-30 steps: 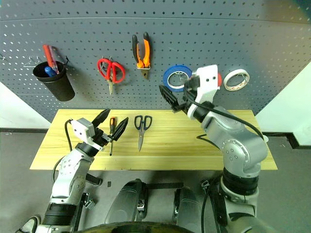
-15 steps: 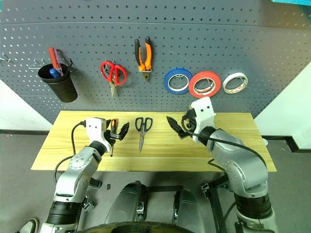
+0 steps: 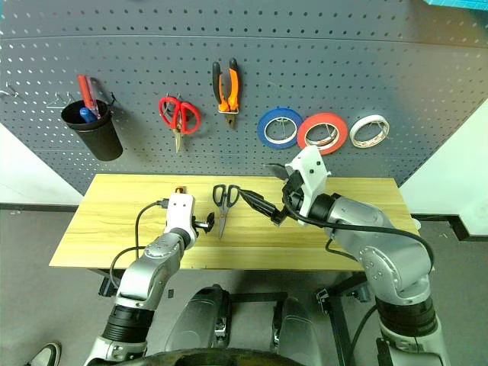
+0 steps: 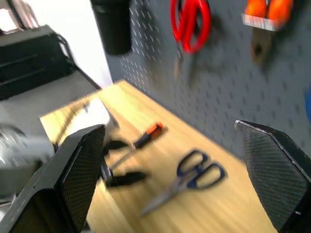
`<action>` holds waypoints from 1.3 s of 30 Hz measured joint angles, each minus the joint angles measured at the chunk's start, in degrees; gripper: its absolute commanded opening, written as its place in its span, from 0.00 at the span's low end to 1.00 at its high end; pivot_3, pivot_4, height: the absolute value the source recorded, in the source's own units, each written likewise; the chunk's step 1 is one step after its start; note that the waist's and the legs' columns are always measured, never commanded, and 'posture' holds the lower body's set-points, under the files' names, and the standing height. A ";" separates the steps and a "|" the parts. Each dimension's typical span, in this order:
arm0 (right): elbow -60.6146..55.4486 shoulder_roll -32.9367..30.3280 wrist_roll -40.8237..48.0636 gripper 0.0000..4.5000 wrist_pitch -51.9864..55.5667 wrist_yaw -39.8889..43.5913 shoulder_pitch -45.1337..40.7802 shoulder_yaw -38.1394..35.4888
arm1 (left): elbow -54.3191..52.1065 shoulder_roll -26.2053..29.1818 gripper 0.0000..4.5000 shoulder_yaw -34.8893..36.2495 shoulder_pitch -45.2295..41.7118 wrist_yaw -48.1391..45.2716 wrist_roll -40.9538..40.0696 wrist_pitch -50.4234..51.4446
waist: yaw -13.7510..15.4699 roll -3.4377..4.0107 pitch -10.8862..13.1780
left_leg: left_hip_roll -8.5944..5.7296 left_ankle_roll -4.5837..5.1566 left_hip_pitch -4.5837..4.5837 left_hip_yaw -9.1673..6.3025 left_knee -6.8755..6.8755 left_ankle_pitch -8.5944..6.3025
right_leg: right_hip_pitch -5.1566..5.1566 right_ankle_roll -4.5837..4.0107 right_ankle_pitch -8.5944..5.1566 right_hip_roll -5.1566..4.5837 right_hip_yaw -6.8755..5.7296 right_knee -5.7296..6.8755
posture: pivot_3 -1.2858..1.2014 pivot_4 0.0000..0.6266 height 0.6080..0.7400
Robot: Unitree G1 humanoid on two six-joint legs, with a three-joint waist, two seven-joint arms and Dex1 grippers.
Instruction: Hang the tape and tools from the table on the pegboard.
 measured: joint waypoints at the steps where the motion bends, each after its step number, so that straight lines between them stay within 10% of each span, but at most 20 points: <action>1: -0.02 0.00 0.26 0.99 0.21 -0.16 -0.42 0.02 | 0.72 -0.49 1.00 0.05 -0.55 0.60 0.26 0.01 | 0.17 -0.01 0.00 | 0.00 0.00 0.00 -0.01 0.00 0.00 | 0.01 0.00 0.00 0.00 -0.01 0.00 | 0.63 0.15 0.37; 39: -0.90 0.43 1.05 0.99 0.41 -4.88 -0.51 1.70 | 24.78 -4.58 1.00 3.15 -17.37 -2.94 2.09 4.98 | 0.21 -0.04 0.02 | -0.11 0.10 0.00 -0.15 0.04 -0.05 | 0.14 -0.07 0.04 -0.19 -0.09 -0.02 | 0.62 0.16 0.37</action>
